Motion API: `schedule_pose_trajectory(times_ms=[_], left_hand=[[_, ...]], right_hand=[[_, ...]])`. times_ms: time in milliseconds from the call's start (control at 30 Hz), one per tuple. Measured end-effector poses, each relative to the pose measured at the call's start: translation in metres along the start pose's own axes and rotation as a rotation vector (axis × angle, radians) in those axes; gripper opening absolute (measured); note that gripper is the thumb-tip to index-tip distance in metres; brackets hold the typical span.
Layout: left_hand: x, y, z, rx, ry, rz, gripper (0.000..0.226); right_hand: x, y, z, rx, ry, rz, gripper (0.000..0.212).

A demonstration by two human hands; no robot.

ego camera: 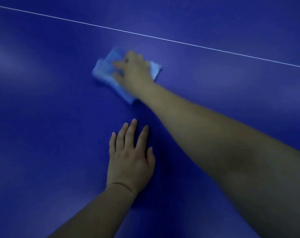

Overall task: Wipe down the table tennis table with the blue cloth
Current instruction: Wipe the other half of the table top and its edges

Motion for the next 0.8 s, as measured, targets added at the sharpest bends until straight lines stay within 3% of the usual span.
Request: schedule_pose_trajectory(times_ms=[67, 133, 200, 267, 333, 400, 500, 567, 700, 800], left_hand=[[0.001, 0.0, 0.001, -0.011, -0.003, 0.006, 0.057], [0.001, 0.0, 0.001, -0.012, -0.003, 0.018, 0.057], [0.0, 0.0, 0.001, 0.0, -0.006, 0.026, 0.058], [0.0, 0.0, 0.002, 0.006, -0.016, 0.029, 0.057], [0.0, 0.0, 0.002, -0.001, -0.019, 0.024, 0.057], [-0.001, 0.0, 0.002, -0.008, -0.016, 0.022, 0.057], [-0.001, 0.001, 0.002, -0.013, -0.014, 0.023, 0.057], [-0.001, 0.002, 0.002, -0.027, -0.011, 0.032, 0.057], [-0.002, 0.005, 0.001, -0.067, 0.005, 0.06, 0.055], [-0.004, 0.005, 0.001, -0.079, 0.017, 0.06, 0.055]], right_hand=[[-0.032, -0.007, -0.039, 0.102, 0.248, -0.089, 0.038], [-0.04, 0.004, -0.016, 0.086, 0.275, -0.055, 0.037], [-0.027, 0.024, 0.057, -0.028, 0.039, 0.048, 0.039], [-0.027, 0.06, 0.146, -0.137, -0.338, 0.188, 0.04], [-0.049, 0.082, 0.191, -0.136, -0.61, 0.276, 0.038], [-0.066, 0.08, 0.175, -0.107, -0.562, 0.258, 0.038], [-0.099, 0.071, 0.109, 0.029, -0.187, 0.176, 0.036], [-0.121, 0.078, 0.108, 0.061, -0.107, 0.19, 0.034], [-0.131, 0.105, 0.188, -0.102, -0.483, 0.311, 0.035], [-0.118, 0.101, 0.196, -0.183, -0.624, 0.294, 0.036]])
Point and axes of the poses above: each hand's wrist, its own x-axis towards the middle knuckle, its own y-axis out of the back of the hand, z = x × y, the point moved 10 cm from there along x, towards the middle knuckle, and after that the axes turned 8 degrees about z, right-handed, at the moved point
